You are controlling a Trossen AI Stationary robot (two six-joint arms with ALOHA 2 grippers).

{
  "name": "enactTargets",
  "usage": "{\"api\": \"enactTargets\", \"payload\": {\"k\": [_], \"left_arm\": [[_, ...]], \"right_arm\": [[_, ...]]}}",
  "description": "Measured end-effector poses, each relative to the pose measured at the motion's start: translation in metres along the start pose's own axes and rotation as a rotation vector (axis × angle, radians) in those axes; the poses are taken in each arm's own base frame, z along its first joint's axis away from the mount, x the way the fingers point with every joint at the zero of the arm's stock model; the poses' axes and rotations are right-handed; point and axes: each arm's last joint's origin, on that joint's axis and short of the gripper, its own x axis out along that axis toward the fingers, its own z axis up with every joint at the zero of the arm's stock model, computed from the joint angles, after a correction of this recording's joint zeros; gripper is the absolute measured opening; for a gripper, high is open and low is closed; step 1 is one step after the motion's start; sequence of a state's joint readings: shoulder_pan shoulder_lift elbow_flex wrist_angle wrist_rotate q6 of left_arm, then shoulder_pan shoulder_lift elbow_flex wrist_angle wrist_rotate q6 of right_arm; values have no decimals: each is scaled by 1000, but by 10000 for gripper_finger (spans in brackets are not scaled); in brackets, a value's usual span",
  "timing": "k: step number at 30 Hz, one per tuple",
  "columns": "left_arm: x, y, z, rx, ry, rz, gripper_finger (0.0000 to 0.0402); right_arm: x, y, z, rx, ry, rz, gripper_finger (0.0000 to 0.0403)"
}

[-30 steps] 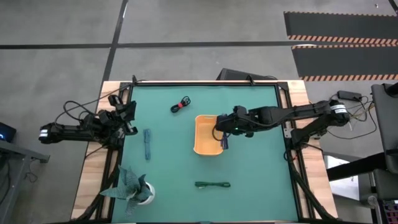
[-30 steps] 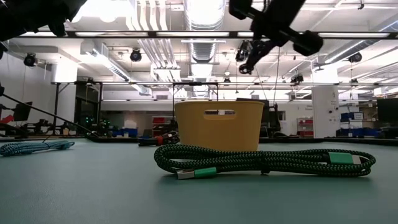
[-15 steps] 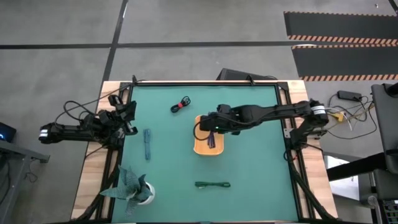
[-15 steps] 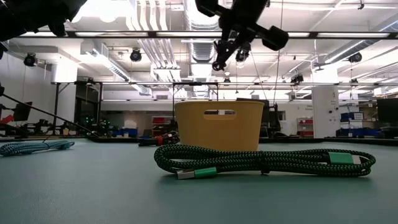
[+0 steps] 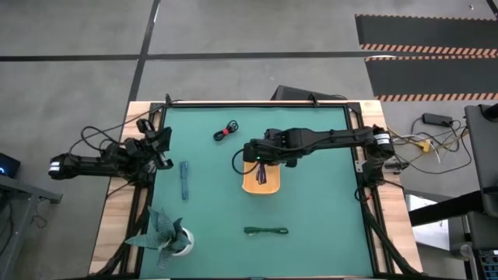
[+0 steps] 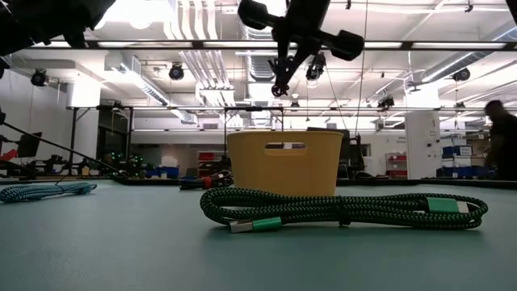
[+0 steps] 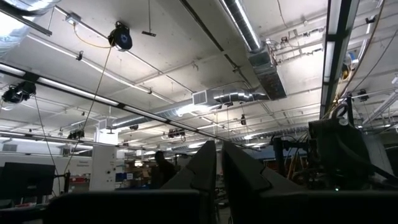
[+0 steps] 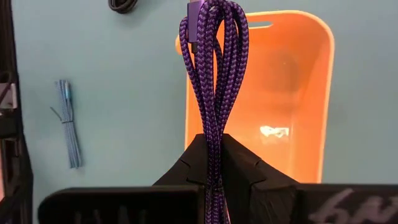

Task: Pick and place USB-C Cables
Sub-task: Put the purple charger cable into the yellow bin

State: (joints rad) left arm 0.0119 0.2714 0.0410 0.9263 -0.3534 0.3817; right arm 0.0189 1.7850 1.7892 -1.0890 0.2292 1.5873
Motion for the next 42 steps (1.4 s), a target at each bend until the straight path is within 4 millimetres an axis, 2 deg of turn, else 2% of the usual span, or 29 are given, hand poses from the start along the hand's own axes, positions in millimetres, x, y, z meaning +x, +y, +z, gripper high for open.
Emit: {"api": "enactTargets", "payload": {"k": [9,19,29,42], "left_arm": [[0,0,0,0,-2,1,12],[0,0,0,0,-1,0,12],[0,0,0,0,-1,1,12],[0,0,0,0,0,0,12]], "right_arm": [[22,9,-4,-9,41,-43,13],[27,11,-2,5,48,-48,13],[47,10,-4,1,50,-108,13],[57,9,-2,17,95,-145,13]]}}
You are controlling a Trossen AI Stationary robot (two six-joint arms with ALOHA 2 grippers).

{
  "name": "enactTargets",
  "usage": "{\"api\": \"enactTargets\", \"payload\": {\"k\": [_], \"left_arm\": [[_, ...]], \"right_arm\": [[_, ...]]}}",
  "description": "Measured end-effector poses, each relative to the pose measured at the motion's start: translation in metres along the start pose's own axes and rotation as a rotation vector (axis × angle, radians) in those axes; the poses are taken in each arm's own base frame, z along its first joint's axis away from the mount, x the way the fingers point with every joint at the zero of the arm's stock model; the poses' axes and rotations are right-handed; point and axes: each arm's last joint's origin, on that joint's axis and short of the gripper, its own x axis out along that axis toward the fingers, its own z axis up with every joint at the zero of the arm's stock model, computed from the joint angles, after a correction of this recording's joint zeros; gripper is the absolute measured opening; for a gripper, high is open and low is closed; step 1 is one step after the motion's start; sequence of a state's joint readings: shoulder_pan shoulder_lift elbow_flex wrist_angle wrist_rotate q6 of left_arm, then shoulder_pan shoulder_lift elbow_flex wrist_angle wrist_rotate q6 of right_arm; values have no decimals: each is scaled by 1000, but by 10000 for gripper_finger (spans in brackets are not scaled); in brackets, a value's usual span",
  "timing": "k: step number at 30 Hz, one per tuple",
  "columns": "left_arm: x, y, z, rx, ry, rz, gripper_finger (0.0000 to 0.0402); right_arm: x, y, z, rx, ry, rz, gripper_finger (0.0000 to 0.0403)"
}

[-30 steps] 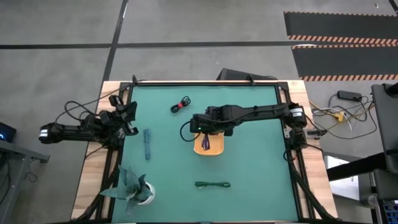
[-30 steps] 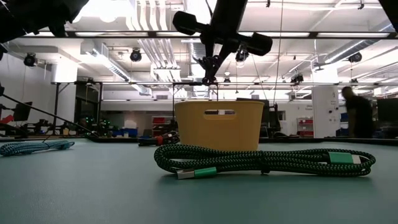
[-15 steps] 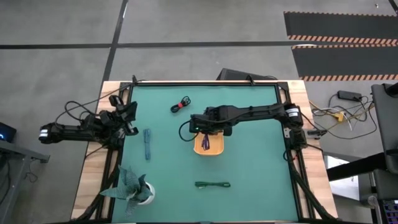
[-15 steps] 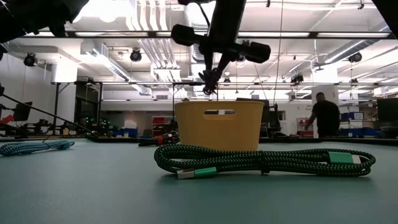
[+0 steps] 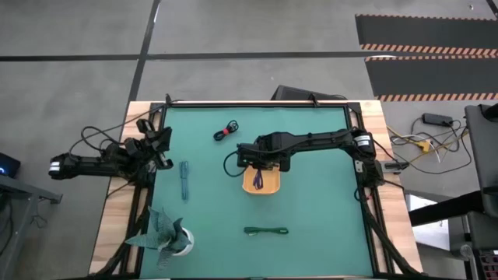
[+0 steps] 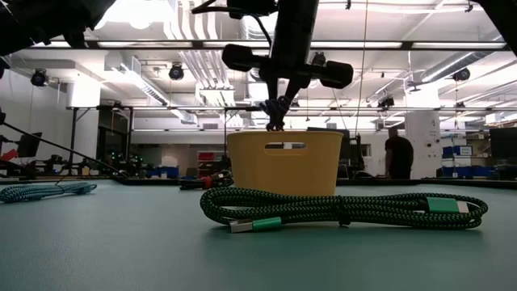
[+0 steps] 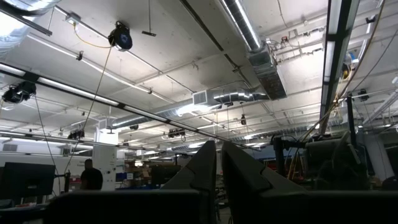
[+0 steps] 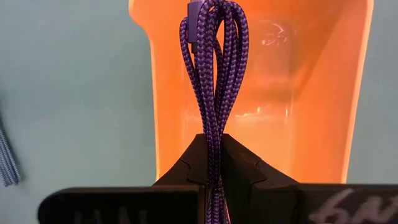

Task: Pick and place USB-C Cables
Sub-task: Put the purple charger cable into the yellow bin

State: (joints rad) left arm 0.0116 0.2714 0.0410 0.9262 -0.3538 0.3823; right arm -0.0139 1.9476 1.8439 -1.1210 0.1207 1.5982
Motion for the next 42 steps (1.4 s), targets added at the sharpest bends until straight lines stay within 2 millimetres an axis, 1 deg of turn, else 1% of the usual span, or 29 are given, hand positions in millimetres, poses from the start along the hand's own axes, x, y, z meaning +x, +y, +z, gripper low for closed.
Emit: {"api": "enactTargets", "payload": {"k": [20,36,42], "left_arm": [[0,0,0,0,0,0,12],[0,0,0,0,1,0,12],[0,0,0,0,1,0,12]], "right_arm": [[6,-1,10,-25,-43,-19,13],[11,-5,11,-39,-68,-42,13],[17,-8,10,-40,-68,-62,13]]}}
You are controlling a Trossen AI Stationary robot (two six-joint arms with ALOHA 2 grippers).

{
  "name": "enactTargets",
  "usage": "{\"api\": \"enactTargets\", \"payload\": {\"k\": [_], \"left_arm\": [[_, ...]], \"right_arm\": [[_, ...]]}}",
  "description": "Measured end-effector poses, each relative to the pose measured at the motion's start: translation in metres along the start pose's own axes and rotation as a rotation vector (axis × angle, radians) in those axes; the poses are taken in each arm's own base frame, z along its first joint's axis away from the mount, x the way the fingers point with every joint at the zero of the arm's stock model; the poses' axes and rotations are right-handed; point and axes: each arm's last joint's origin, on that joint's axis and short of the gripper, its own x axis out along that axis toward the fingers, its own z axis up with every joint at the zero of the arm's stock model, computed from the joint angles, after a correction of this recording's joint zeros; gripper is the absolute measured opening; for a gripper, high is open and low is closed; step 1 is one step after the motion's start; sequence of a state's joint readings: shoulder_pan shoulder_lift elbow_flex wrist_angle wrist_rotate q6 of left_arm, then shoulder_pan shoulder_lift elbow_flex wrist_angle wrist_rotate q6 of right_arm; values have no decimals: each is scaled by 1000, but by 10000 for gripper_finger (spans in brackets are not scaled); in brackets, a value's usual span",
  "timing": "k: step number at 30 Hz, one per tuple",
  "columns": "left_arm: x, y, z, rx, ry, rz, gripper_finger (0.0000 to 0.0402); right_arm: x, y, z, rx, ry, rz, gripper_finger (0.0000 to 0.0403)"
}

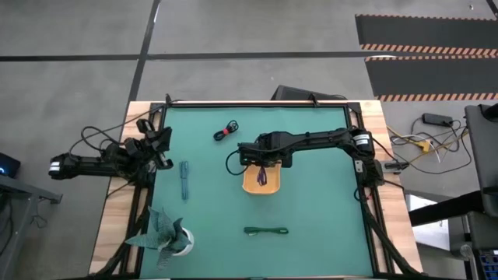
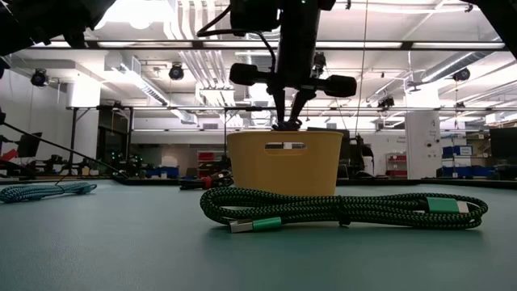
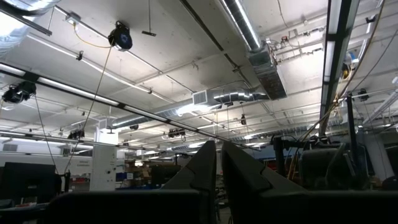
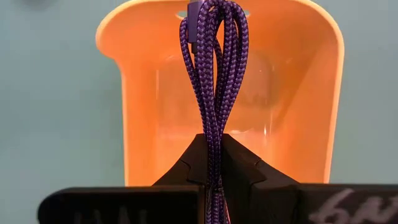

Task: Pick and place USB-C Cables
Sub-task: Put the purple charger cable into the yellow bin

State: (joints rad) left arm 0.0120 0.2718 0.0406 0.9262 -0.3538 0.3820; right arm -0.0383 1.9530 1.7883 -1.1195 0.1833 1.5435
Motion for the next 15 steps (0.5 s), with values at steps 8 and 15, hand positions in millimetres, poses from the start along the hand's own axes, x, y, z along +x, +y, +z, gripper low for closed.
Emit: {"api": "enactTargets", "payload": {"k": [8,15], "left_arm": [[0,0,0,0,0,0,12],[0,0,0,0,1,0,12]], "right_arm": [[6,-3,0,-12,0,-20,13],[8,-5,0,-13,-2,-30,13]]}}
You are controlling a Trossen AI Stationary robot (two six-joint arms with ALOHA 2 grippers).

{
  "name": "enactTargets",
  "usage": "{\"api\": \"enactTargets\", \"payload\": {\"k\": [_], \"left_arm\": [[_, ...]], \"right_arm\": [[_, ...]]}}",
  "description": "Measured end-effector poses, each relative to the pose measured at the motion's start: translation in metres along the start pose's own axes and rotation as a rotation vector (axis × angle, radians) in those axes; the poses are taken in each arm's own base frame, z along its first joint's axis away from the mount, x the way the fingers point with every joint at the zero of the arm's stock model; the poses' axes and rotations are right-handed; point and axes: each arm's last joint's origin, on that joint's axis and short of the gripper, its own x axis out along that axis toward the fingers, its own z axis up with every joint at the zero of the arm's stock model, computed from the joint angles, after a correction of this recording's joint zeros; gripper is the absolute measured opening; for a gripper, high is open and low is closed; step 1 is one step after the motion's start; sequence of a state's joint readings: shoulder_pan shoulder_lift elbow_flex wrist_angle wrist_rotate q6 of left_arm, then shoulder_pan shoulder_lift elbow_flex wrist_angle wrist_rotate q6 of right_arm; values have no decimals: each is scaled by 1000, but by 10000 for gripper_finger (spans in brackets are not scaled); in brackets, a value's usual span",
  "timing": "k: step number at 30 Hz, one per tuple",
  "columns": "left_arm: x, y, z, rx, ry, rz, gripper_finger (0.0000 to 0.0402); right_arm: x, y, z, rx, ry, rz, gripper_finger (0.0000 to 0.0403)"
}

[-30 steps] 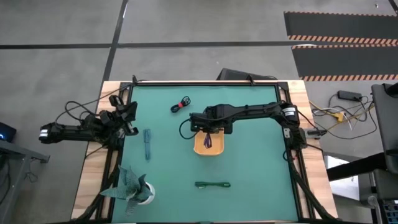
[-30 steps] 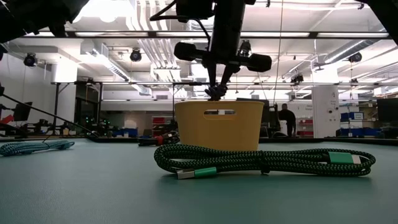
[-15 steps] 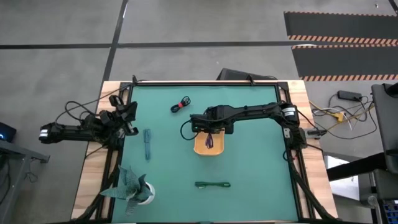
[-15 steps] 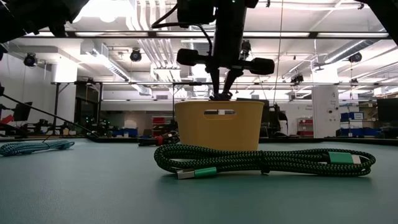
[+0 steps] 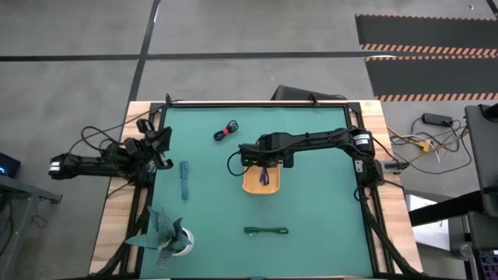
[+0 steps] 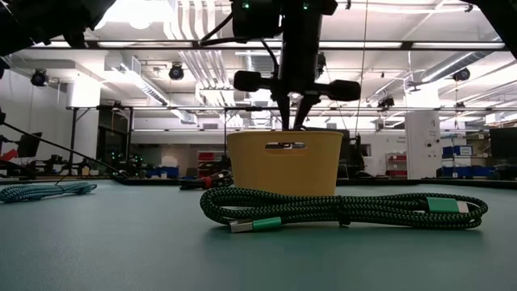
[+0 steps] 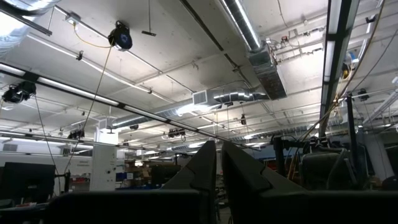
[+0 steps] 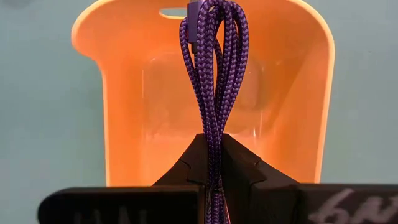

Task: Pick and place USB-C Cables
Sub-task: Put the purple charger cable into the yellow bin

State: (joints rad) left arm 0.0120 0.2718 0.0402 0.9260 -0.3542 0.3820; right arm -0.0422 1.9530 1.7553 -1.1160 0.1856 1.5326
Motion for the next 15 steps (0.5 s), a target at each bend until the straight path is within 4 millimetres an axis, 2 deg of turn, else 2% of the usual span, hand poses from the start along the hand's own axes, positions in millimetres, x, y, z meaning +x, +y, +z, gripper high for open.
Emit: {"api": "enactTargets", "payload": {"k": [15], "left_arm": [[0,0,0,0,0,0,12]], "right_arm": [[8,-4,-2,-3,0,-19,13]]}}
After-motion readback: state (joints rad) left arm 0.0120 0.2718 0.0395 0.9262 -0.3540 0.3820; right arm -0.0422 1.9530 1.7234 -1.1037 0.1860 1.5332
